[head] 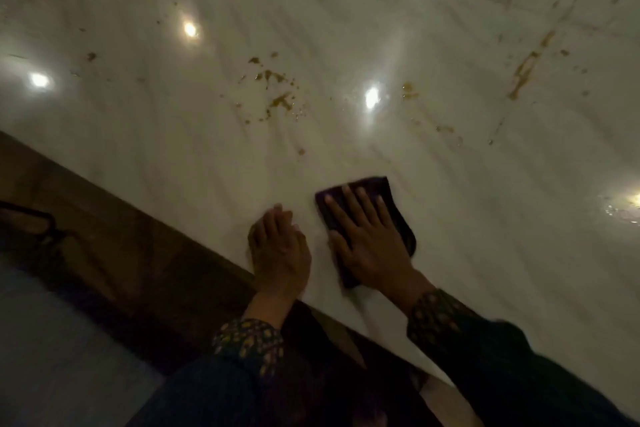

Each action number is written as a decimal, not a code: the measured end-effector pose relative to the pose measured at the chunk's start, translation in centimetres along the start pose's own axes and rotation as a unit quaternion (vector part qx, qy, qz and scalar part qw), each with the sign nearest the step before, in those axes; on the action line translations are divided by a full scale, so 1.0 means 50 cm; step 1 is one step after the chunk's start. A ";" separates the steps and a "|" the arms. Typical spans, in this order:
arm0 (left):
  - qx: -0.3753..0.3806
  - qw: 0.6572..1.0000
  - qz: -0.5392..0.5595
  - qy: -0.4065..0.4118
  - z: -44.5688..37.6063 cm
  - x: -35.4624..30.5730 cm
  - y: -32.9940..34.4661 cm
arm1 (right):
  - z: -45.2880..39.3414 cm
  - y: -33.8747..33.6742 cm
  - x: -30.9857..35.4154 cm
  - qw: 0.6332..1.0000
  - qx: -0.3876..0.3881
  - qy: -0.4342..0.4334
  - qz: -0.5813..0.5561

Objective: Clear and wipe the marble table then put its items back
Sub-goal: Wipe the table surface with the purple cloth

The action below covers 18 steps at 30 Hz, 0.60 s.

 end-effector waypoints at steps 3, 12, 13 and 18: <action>-0.009 0.998 0.016 0.058 -0.027 -0.005 -0.014 | 0.078 -0.028 -0.120 0.997 -0.027 0.076 -0.001; 0.070 0.950 0.063 0.299 -0.154 -0.220 0.051 | 0.000 -0.110 -0.348 0.967 -0.060 0.249 -0.011; 0.082 0.950 0.059 0.294 -0.162 -0.237 0.065 | 0.020 -0.104 -0.335 0.969 -0.063 0.241 -0.013; 0.081 0.960 0.054 0.261 -0.168 -0.266 0.071 | 0.146 -0.079 -0.320 0.975 -0.052 0.214 -0.021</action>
Point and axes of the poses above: each hand's wrist, its own z-axis away from the middle knuckle, its own y-axis out of the palm, x = y × z, the point moved 7 cm from there along -z, towards the middle knuckle, and after that the axes turned 3 degrees about -z, right-handed, at the moved point
